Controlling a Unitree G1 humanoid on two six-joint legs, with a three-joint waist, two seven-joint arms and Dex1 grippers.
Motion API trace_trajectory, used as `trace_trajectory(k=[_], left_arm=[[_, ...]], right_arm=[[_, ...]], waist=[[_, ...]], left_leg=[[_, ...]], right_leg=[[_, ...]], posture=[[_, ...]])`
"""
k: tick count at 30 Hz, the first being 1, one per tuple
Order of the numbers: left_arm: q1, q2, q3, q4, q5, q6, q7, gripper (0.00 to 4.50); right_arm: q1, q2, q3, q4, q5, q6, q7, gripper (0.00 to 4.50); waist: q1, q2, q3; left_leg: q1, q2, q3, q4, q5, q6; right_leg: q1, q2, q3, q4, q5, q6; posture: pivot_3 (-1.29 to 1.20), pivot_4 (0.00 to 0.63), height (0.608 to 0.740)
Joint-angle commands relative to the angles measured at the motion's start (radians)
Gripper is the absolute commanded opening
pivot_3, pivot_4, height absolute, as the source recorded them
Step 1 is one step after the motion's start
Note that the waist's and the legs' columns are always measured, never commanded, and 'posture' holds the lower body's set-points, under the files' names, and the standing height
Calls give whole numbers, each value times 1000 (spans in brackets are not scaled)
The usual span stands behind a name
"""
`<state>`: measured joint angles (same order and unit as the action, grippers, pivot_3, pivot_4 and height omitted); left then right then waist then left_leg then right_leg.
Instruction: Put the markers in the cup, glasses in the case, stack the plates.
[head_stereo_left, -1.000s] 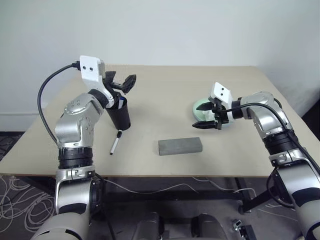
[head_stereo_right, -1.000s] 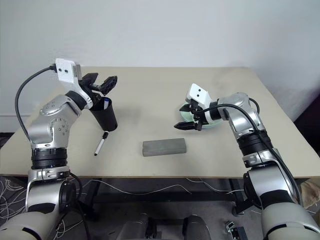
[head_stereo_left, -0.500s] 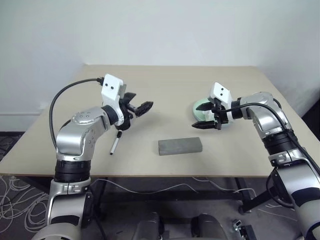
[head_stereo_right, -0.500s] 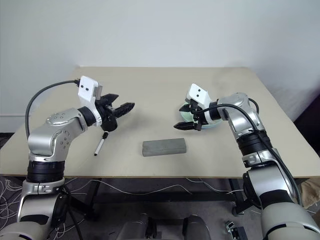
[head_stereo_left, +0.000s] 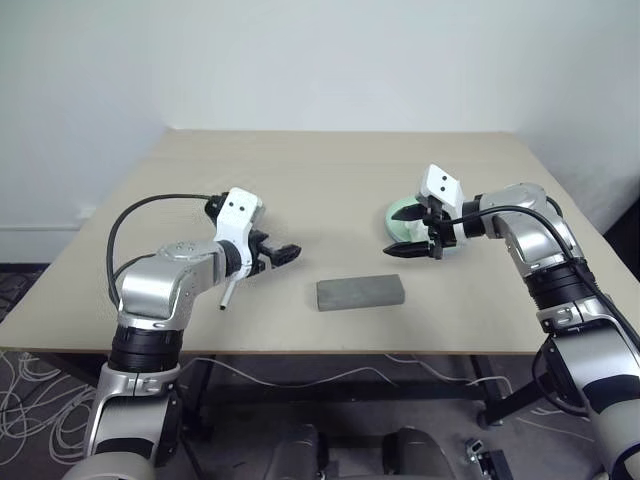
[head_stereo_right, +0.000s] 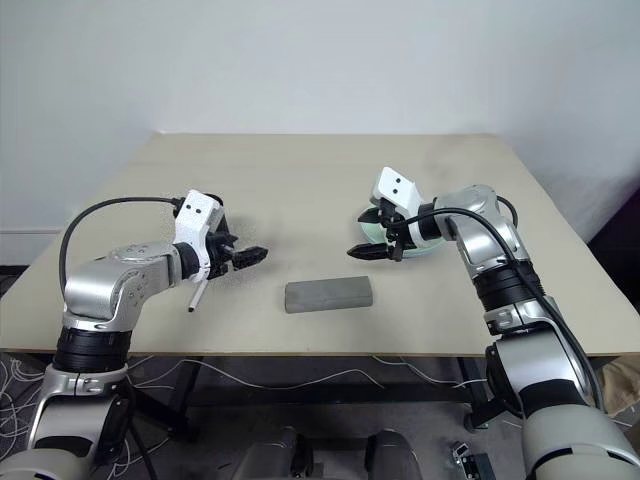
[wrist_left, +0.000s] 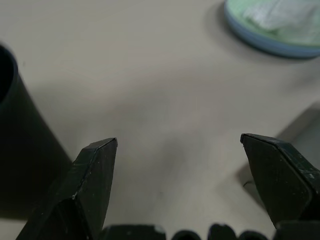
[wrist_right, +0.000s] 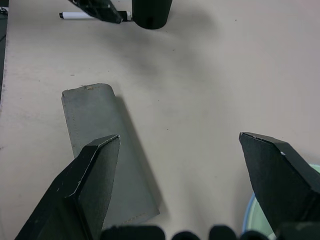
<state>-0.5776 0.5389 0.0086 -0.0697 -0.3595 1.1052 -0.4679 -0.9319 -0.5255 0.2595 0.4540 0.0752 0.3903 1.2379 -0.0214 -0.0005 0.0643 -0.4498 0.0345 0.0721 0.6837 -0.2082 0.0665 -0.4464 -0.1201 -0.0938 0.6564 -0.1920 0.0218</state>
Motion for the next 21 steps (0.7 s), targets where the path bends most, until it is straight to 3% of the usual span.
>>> trace_trajectory(k=[1, 9, 21], left_arm=[[-48, 17, -4, 0, 28, 109, 51, 4188], [-127, 16, -21, 112, 82, 285, 139, 4188], [-153, -8, 13, 208, 124, 294, 208, 4188]], right_arm=[[-33, -1, -12, -15, 2, -13, 3, 4139], [-31, 0, -13, -18, 3, -11, 2, 4139], [-24, 0, -12, -20, 3, -12, 3, 4139]], waist=[[0, 0, 0], [0, 0, 0], [0, 0, 0]], left_leg=[[0, 0, 0, 0, 0, 0], [0, -1, 0, 0, 0, 0], [0, 0, -1, 0, 0, 0]], right_leg=[[0, 0, 0, 0, 0, 0], [0, 0, 0, 0, 0, 0], [-1, -1, 0, 0, 0, 0]], posture=[[0, 0, 700], [0, 0, 700], [0, 0, 700]])
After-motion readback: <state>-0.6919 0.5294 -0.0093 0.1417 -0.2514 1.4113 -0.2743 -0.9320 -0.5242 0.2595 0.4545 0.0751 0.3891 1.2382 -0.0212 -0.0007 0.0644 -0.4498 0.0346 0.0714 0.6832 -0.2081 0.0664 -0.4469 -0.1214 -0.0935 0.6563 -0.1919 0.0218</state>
